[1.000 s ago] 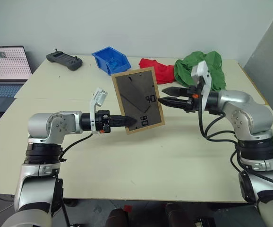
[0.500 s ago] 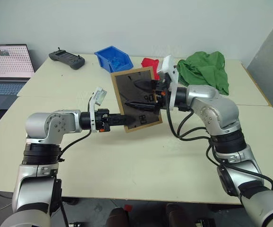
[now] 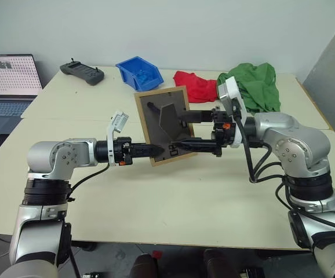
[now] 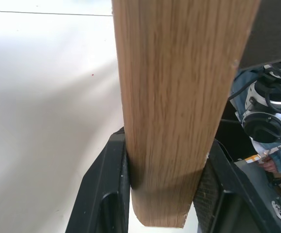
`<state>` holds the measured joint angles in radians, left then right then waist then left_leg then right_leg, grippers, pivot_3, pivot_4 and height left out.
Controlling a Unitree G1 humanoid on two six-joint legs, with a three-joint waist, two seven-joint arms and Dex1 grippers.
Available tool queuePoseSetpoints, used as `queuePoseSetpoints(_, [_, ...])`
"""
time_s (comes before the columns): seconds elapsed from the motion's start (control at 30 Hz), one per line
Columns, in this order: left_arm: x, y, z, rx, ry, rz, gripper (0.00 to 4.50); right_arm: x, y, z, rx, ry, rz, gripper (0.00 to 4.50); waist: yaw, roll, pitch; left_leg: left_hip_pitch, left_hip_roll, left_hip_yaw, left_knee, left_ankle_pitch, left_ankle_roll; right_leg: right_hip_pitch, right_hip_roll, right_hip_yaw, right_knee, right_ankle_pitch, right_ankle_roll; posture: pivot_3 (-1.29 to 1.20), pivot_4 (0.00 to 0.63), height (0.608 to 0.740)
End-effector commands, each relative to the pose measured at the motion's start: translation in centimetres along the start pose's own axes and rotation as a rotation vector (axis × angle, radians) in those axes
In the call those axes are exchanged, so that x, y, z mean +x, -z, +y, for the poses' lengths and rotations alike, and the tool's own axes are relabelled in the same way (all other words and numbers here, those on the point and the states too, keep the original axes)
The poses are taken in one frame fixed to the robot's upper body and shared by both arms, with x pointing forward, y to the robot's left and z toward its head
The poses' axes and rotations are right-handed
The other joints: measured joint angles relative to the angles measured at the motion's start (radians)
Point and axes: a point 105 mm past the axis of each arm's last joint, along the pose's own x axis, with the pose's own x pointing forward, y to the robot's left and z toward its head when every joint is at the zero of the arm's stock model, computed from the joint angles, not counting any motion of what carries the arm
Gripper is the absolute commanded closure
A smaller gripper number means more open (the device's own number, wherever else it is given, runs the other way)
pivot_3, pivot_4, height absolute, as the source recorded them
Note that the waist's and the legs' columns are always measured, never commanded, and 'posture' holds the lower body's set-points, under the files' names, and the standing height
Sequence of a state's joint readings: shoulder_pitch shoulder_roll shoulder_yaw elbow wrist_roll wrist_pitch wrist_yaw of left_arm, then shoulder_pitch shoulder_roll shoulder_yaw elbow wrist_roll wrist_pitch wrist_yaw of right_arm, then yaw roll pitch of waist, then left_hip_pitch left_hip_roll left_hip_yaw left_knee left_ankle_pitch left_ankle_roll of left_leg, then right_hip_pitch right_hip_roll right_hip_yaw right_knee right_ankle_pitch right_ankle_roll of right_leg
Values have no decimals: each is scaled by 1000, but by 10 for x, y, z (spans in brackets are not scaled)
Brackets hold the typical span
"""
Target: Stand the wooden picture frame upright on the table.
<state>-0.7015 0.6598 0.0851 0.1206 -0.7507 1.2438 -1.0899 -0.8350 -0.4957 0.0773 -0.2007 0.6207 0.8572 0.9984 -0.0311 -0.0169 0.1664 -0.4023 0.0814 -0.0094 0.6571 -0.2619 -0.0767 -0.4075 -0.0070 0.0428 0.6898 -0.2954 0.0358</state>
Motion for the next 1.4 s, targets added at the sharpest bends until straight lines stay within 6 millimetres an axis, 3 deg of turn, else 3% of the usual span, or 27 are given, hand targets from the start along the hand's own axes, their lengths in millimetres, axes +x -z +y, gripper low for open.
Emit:
queuePoseSetpoints(0.03, [-5, -9, -19, -30, 80, -27, 3215, -32, -10, -28, -148, 186, -10, 39, 0, 0, 0, 0, 0, 0, 0, 0, 0, 0, 0, 0, 0, 0, 0, 0, 150, 740])
queuePoseSetpoints(0.13, [-5, 2, -31, -194, 145, 31, 3215, -58, -6, -56, -534, 384, 75, 39, 0, -1, 0, 0, 0, 0, 0, 0, 0, 0, 0, 0, -1, 0, 0, 0, 150, 740])
queuePoseSetpoints(0.2, [-7, 7, -40, -265, 212, 62, 3215, -67, 7, -65, -860, 424, 197, 39, 0, -1, 0, 0, 0, 1, 0, -1, 1, 0, 0, 1, -1, 0, 0, 0, 150, 740])
queuePoseSetpoints(0.3, [-7, 8, -48, -331, 296, 69, 3215, -67, 27, -59, -1317, 348, 270, 39, -3, -3, 3, 0, -1, 1, 0, -1, 1, 0, -1, 1, -2, -1, 1, 0, 150, 740])
queuePoseSetpoints(0.4, [-5, 9, -55, -350, 332, 81, 3215, -59, 47, -48, -1523, 242, 225, 39, -10, -3, 3, 1, 0, 2, 0, -1, 1, 0, 0, 2, -1, -1, 1, 0, 150, 740])
queuePoseSetpoints(0.5, [-3, 13, -60, -368, 357, 90, 3215, -46, 53, -41, -1611, 201, 137, 39, -17, -3, 3, 1, 0, 3, 0, 1, -2, -1, 0, 3, 1, -1, 1, 0, 150, 740])
queuePoseSetpoints(0.67, [-1, 27, -65, -384, 349, 125, 3215, -24, 27, -39, -1696, 285, -47, 39, -24, -3, 3, 2, 0, 4, 2, 2, -4, -1, -1, 4, 5, -1, 0, 0, 150, 740])
queuePoseSetpoints(0.8, [-3, 29, -66, -398, 343, 109, 3215, -27, 19, -45, -1691, 363, -75, 39, -19, -3, 3, 2, 0, 4, 2, 2, -4, -1, -2, 4, 5, -1, 0, 0, 150, 740])
queuePoseSetpoints(0.9, [-4, 27, -64, -391, 321, 87, 3215, -37, 27, -54, -1662, 394, -28, 39, -16, -4, 3, 2, -1, 4, 2, 2, -4, -1, -4, 4, 5, -1, 0, 0, 150, 740])
queuePoseSetpoints(1.03, [-4, 27, -65, -393, 317, 80, 3215, -44, 30, -51, -1675, 377, -34, 39, -10, -4, 3, 2, -1, 4, 3, 2, -4, 0, -4, 4, 5, -1, 0, 0, 150, 740])
queuePoseSetpoints(1.4, [6, 41, -75, -404, 354, 141, 3215, -9, 28, -24, -1802, 193, -144, 39, -15, -4, 3, 3, -1, 4, 3, 2, -4, 0, -3, 4, 6, -1, 0, 0, 150, 740])
